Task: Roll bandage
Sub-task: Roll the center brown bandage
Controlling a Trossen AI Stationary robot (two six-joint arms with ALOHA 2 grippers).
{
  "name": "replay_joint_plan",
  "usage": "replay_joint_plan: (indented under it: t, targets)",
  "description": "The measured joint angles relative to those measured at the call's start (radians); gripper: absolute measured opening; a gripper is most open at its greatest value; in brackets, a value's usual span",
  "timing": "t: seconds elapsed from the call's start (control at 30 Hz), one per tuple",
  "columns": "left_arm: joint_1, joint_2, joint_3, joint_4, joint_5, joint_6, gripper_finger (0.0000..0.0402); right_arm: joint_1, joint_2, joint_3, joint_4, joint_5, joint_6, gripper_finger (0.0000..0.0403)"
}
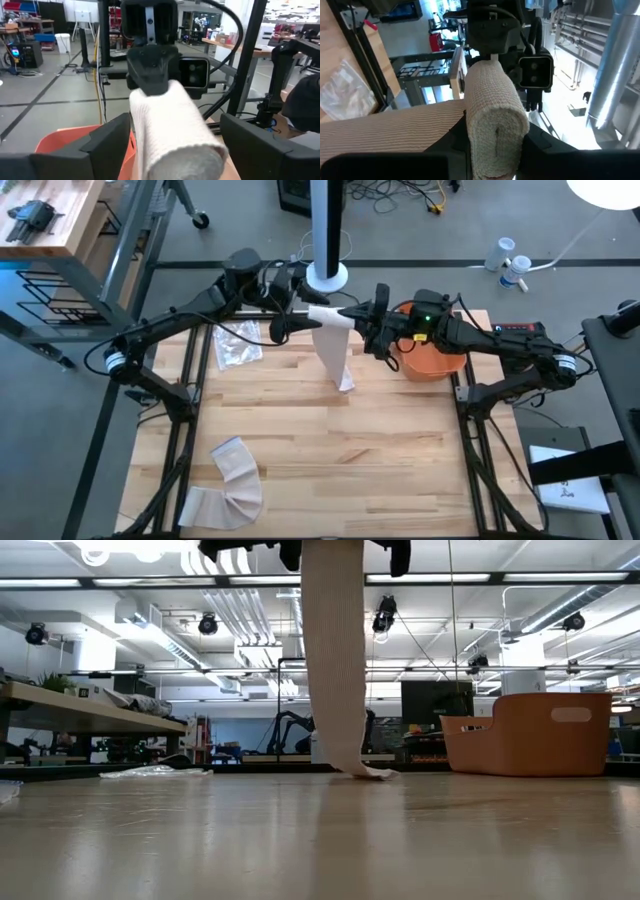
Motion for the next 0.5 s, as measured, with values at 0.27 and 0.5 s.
replay_joint_plan:
  t: [0.27,0.5]
  targets:
    - [-0.001,0.002,-0.001,-0.001,-0.004,0.015,0.0286,0.0,0.0,0.0,0.005,0.083,-0.103,0.0084]
    - [-0.001,0.002,-0.001,-0.01,-0.031,-0.022,0.0292,0.0,0.0,0.0,0.012,0.103,-0.158,0.0079]
